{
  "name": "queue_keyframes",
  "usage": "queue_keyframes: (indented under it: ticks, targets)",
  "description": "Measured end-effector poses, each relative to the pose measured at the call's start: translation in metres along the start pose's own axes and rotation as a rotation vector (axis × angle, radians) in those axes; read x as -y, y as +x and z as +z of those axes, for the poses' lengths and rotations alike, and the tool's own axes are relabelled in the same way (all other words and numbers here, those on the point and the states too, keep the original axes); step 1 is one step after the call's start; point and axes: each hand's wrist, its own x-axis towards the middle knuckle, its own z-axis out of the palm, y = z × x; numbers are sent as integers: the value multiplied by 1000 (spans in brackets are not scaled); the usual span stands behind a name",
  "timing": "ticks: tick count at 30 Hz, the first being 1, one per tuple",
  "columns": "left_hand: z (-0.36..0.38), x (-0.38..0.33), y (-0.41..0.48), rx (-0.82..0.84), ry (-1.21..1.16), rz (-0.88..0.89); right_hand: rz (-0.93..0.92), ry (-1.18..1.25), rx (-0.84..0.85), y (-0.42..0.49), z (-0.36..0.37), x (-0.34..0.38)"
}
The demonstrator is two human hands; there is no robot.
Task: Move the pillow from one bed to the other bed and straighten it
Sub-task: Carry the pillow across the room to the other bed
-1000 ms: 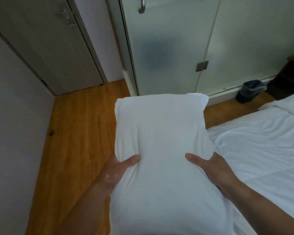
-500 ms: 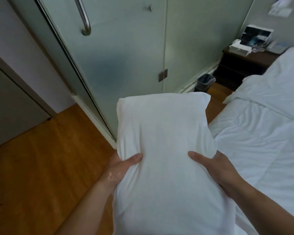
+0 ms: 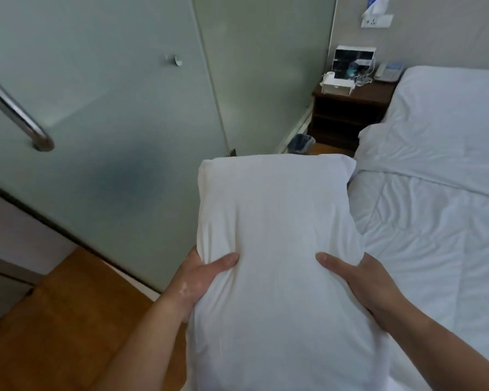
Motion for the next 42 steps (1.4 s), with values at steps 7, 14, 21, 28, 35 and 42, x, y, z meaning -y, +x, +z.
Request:
queue_keyframes:
  ticks: [7,14,21,28,35,42]
  targets:
    - [23,-59,92,80,87,18,14,53,-92,69,-7,32]
    - [52,-99,191,222,180,32,73,86,-224,124,-11,52]
    - [76,-150,316,383,239,55,144,120,-402,206,5,80]
    - [93,-203,423,498,304,36,137,182,-533,275,25,119]
    - [136,-245,501,596,291,15,112,215,-601,347,6,148]
    - [210,-296,579,561,276,48,115,274,-582,454,-55,173]
